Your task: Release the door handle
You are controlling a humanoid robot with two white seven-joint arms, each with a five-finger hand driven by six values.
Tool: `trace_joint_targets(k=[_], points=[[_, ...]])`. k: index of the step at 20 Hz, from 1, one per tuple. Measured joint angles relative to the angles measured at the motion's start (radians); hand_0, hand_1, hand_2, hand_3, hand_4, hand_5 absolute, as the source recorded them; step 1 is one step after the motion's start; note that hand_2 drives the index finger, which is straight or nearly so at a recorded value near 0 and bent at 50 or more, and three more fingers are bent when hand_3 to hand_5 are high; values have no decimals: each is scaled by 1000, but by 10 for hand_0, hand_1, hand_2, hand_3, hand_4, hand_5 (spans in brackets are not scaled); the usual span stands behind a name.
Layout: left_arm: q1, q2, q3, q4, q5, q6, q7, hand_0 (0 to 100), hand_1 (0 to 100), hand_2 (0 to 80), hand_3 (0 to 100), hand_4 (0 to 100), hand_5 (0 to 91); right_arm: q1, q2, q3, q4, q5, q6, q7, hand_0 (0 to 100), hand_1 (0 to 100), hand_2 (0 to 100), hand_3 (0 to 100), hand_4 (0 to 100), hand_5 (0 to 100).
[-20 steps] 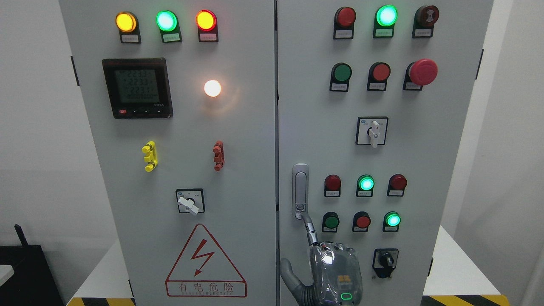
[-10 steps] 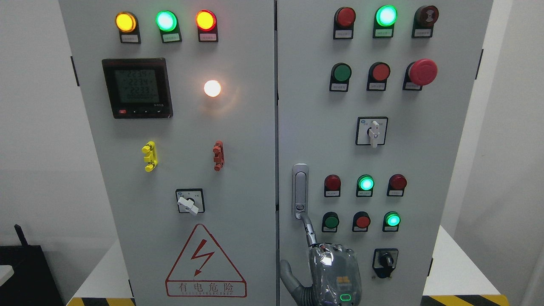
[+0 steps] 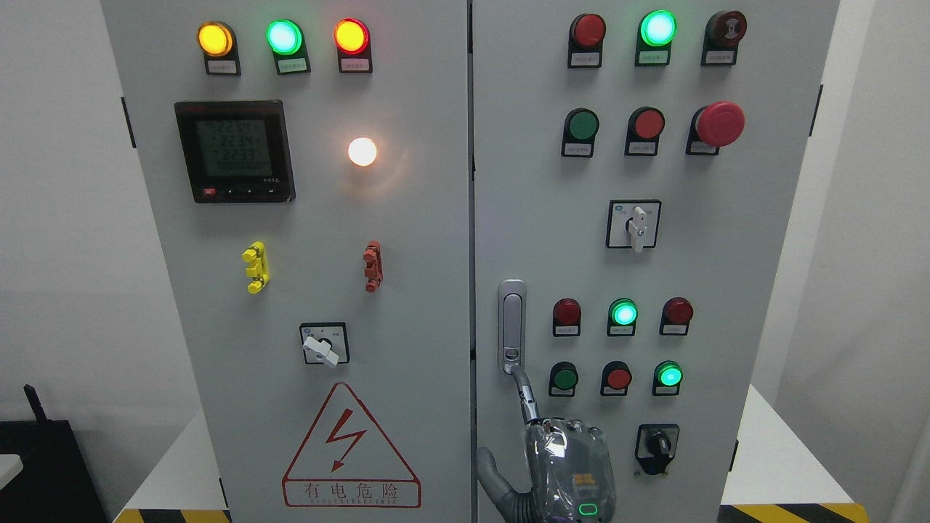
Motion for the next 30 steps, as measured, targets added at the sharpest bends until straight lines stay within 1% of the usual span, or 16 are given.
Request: trace_joint_targets(k=[13, 16, 30], points=[[0, 0, 0, 0, 0, 0, 0, 120, 389, 0, 0, 0, 0, -3, 0, 3, 4, 1, 0, 3, 352, 383, 0, 1000, 963, 1000], [0, 0, 0, 0, 0, 0, 0, 120, 389, 0, 0, 0, 0, -2, 0, 4, 5, 1, 0, 3, 351, 381, 0, 1000, 1000, 1000], [0, 0, 0, 0, 0, 0, 0, 120, 389, 0, 0, 0, 0, -2, 0, 4, 11, 2, -1, 4, 349, 380, 0, 1000, 1000, 1000]])
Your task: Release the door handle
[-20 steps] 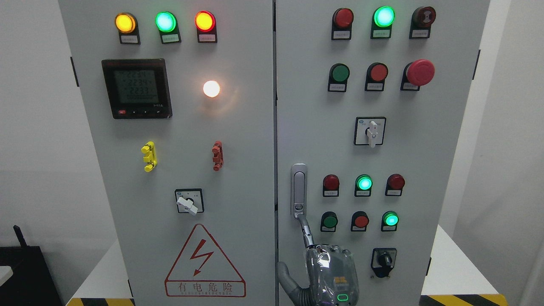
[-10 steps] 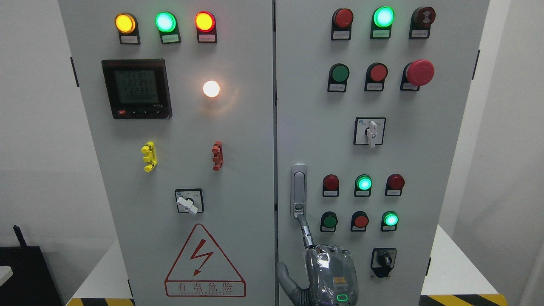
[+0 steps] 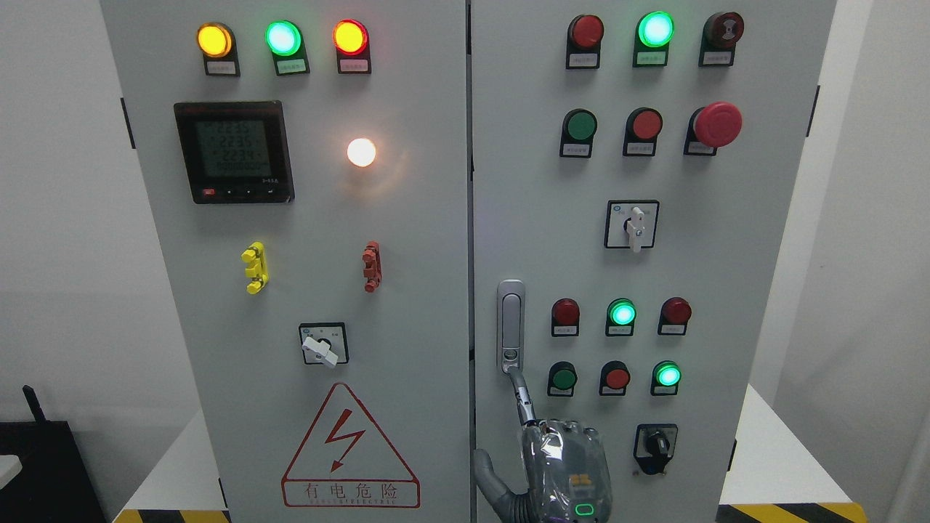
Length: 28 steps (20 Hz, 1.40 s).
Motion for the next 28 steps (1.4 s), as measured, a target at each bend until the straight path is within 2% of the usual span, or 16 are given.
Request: trace_joint_targets(k=[20, 28], points=[[0, 0, 0, 0, 0, 0, 0, 120, 389, 0, 0, 0, 0, -1, 0, 0, 5, -1, 2, 3, 347, 378, 0, 1000, 987, 1000], [0, 0, 0, 0, 0, 0, 0, 120, 389, 0, 0, 0, 0, -8, 0, 0, 0, -1, 3, -11, 347, 378, 0, 1000, 974, 1000]])
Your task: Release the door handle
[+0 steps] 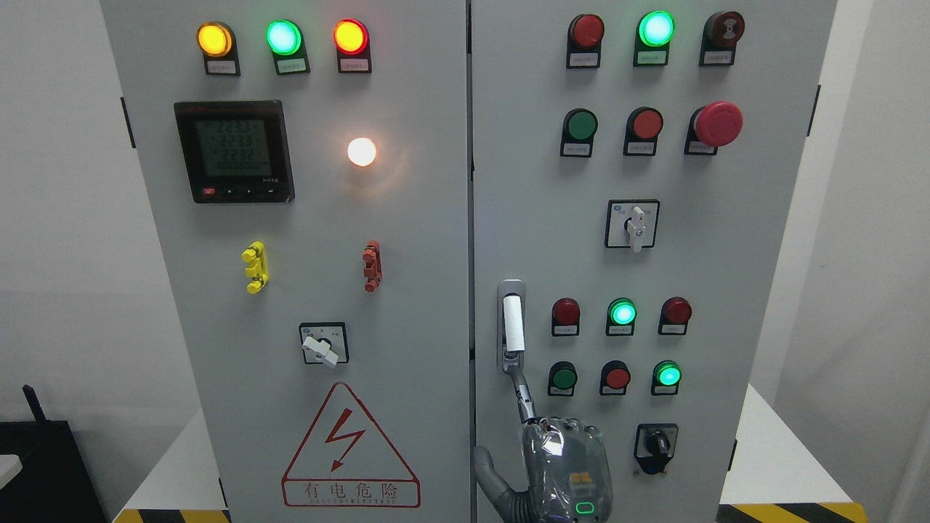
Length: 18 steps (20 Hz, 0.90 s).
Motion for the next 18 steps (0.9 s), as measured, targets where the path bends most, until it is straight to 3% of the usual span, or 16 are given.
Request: trace_joint_targets(k=[16, 18], points=[[0, 0, 0, 0, 0, 0, 0, 120, 389, 0, 0, 0, 0, 2, 0, 0, -22, 0, -17, -33, 349, 386, 0, 1000, 1000, 1000], [0, 0, 0, 0, 0, 0, 0, 120, 389, 0, 0, 0, 0, 3, 0, -1, -24, 0, -18, -49, 356, 389, 107, 1000, 981, 1000]])
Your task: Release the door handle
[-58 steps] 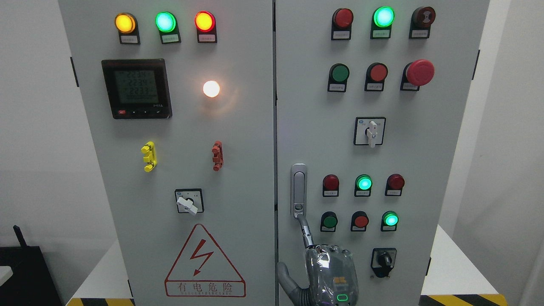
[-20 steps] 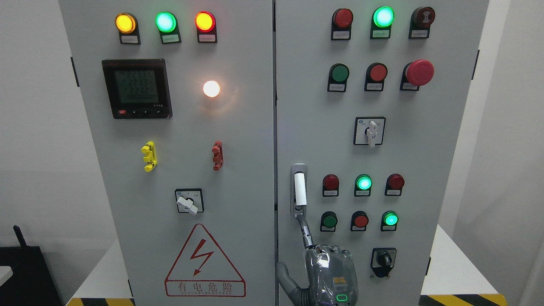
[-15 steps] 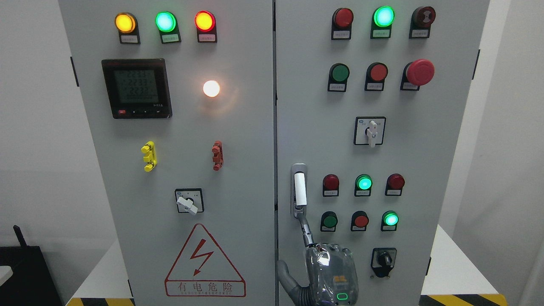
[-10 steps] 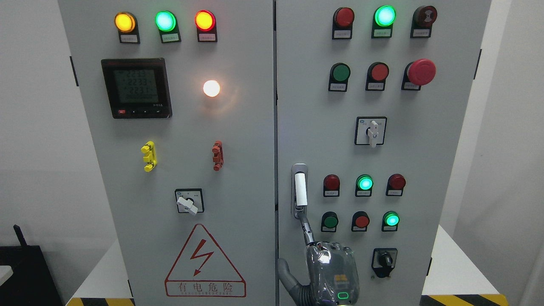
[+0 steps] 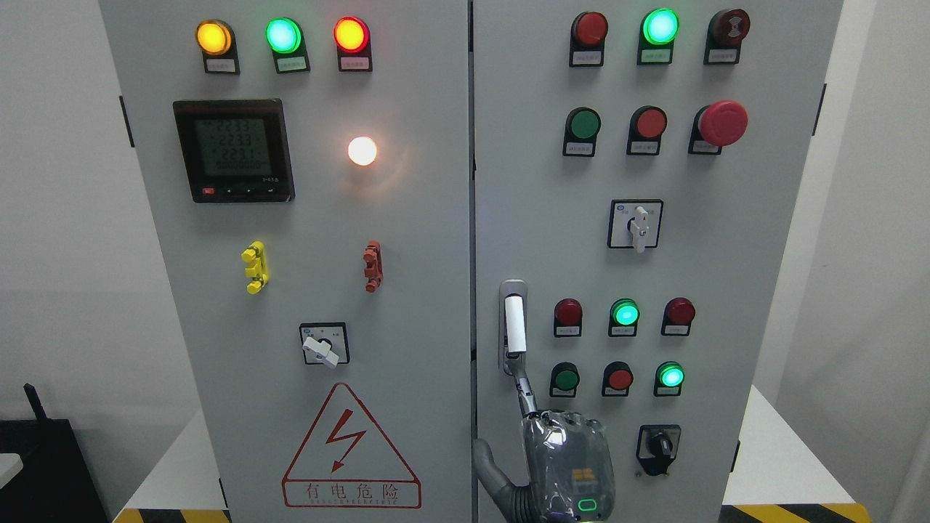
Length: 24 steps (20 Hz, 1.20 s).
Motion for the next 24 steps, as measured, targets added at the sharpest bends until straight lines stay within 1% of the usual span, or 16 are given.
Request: trace_joint_targets(k=[1, 2, 3, 4, 6, 8, 9, 10, 11, 12, 13, 15, 17, 19, 21, 24], points=[[0, 0, 0, 0, 0, 0, 0, 120, 389, 0, 0, 0, 0, 1, 0, -1, -1, -1, -2, -8, 363, 391, 165, 1000, 976, 1000], [0, 0, 0, 0, 0, 0, 0, 120, 389, 0, 0, 0, 0, 1, 0, -1, -2, -5, -3, -13, 384, 397, 316, 1000, 972, 1000], [0, 0, 0, 0, 0, 0, 0, 120, 389, 0, 0, 0, 0, 3, 0, -2, -2, -9, -4, -16, 398, 400, 388, 1000, 969, 1000], [0, 0, 0, 0, 0, 0, 0, 120, 389, 0, 0, 0, 0, 5, 0, -3, -3, -15, -5, -19, 407, 403, 429, 1000, 968, 1000], [0, 0, 0, 0, 0, 0, 0, 120, 389, 0, 0, 0, 0, 11, -1, -5, -4, -29, -7, -29, 472, 416, 510, 1000, 952, 996], [0, 0, 0, 0, 0, 0, 0, 120, 389, 0, 0, 0, 0, 18, -2, -10, -8, -42, -17, -45, 532, 388, 638, 1000, 934, 989], [0, 0, 0, 0, 0, 0, 0, 120, 389, 0, 0, 0, 0, 22, -3, -13, -9, -47, -25, -53, 544, 369, 666, 1000, 921, 985], [0, 0, 0, 0, 0, 0, 0, 120, 389, 0, 0, 0, 0, 27, -3, -17, -11, -53, -32, -60, 527, 363, 683, 1000, 910, 982], [0, 0, 0, 0, 0, 0, 0, 120, 389, 0, 0, 0, 0, 31, -4, -21, -13, -59, -43, -71, 454, 368, 701, 996, 880, 976], [0, 0, 0, 0, 0, 0, 0, 120, 389, 0, 0, 0, 0, 34, -5, -24, -14, -64, -52, -82, 360, 399, 702, 943, 848, 958], [0, 0, 0, 0, 0, 0, 0, 120, 389, 0, 0, 0, 0, 37, -5, -28, -16, -68, -59, -94, 320, 423, 697, 922, 841, 950], [0, 0, 0, 0, 0, 0, 0, 120, 389, 0, 0, 0, 0, 42, -6, -34, -19, -75, -77, -123, 244, 524, 630, 841, 809, 933], [0, 0, 0, 0, 0, 0, 0, 120, 389, 0, 0, 0, 0, 44, -6, -40, -23, -80, -93, -145, 221, 585, 610, 821, 795, 929], [0, 0, 0, 0, 0, 0, 0, 120, 389, 0, 0, 0, 0, 44, -6, -44, -28, -83, -104, -163, 211, 608, 602, 812, 789, 927], [0, 0, 0, 0, 0, 0, 0, 120, 389, 0, 0, 0, 0, 42, -5, -49, -33, -86, -113, -174, 213, 604, 605, 814, 792, 950], [0, 0, 0, 0, 0, 0, 0, 120, 389, 0, 0, 0, 0, 34, -4, -53, -39, -89, -120, -180, 228, 571, 647, 849, 807, 968]])
